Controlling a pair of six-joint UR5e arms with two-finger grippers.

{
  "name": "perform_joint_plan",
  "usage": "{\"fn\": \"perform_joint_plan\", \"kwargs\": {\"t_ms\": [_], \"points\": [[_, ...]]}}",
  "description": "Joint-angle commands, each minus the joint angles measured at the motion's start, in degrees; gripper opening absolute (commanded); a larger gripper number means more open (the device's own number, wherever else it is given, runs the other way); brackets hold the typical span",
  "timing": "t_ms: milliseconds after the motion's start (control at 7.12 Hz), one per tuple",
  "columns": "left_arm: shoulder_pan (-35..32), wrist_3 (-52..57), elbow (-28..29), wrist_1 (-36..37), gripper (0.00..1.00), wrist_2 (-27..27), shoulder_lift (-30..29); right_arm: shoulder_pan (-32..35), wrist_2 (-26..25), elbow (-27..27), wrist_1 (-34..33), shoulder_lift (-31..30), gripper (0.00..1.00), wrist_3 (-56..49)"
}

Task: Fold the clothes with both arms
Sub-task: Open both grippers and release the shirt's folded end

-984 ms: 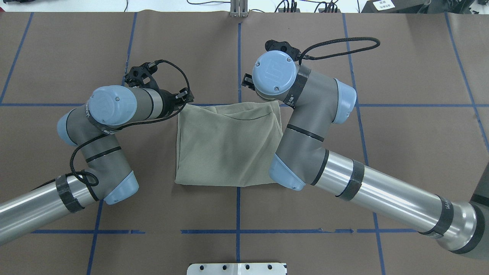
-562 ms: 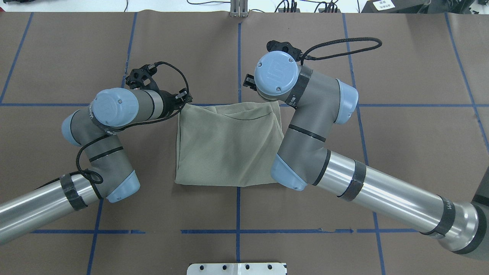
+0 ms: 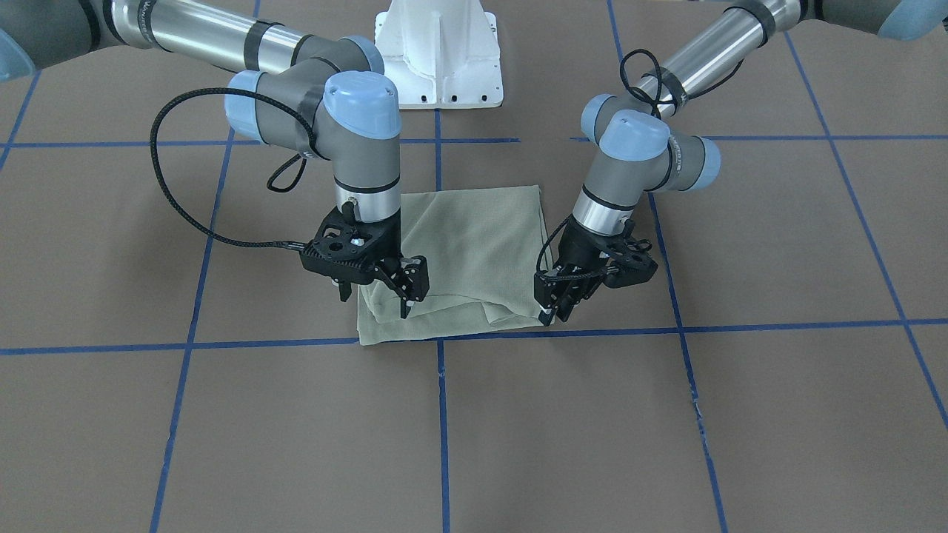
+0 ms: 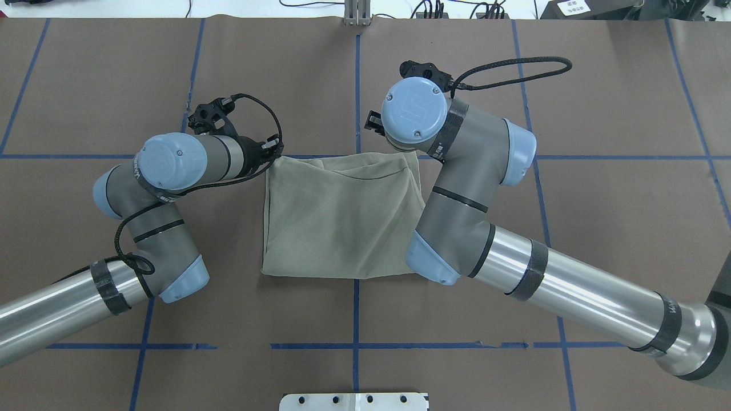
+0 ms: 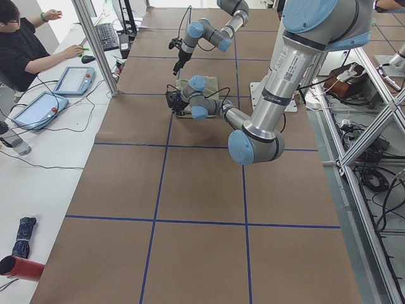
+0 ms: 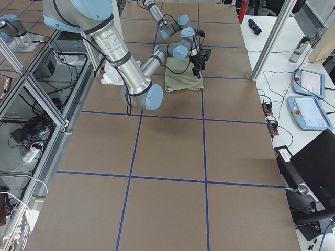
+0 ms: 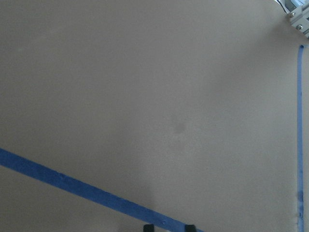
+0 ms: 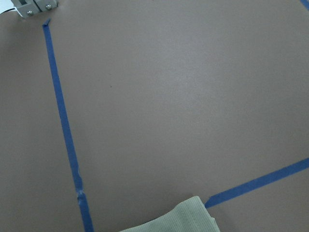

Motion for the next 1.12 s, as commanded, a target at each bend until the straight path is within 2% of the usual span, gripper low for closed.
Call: {"fn": "perform_joint_plan", "kwargs": {"t_ms": [0,141,703,843,984], "points": [[-0.15,2.52,-0.15,-0.02,0.00,-0.01,0.61,-0.08,-0.02,-0.09,0.00,-0.02,1.00,0.00],[-0.23,6.98,-0.58,-0.02,0.00,-0.01,0.88,-0.08,-0.02,-0.09,0.00,-0.10,1.00,0.00],[-0.76,8.24,-0.59,-0.19,0.00,-0.18,1.58,-0.08,0.42,-0.17,0.18,-0.63,1.00,-0.61],[-1.11,13.56,-0.67,0.07,0.99,-0.53,1.84,0.01,0.42,-0.17,0.18,-0.89,1.00,-4.62],[-2.59,18.14,-1.46,0.68,1.00,-0.97,2.02,0.71,2.08,-0.17,-0.26,-1.07,1.00,-9.27]]}}
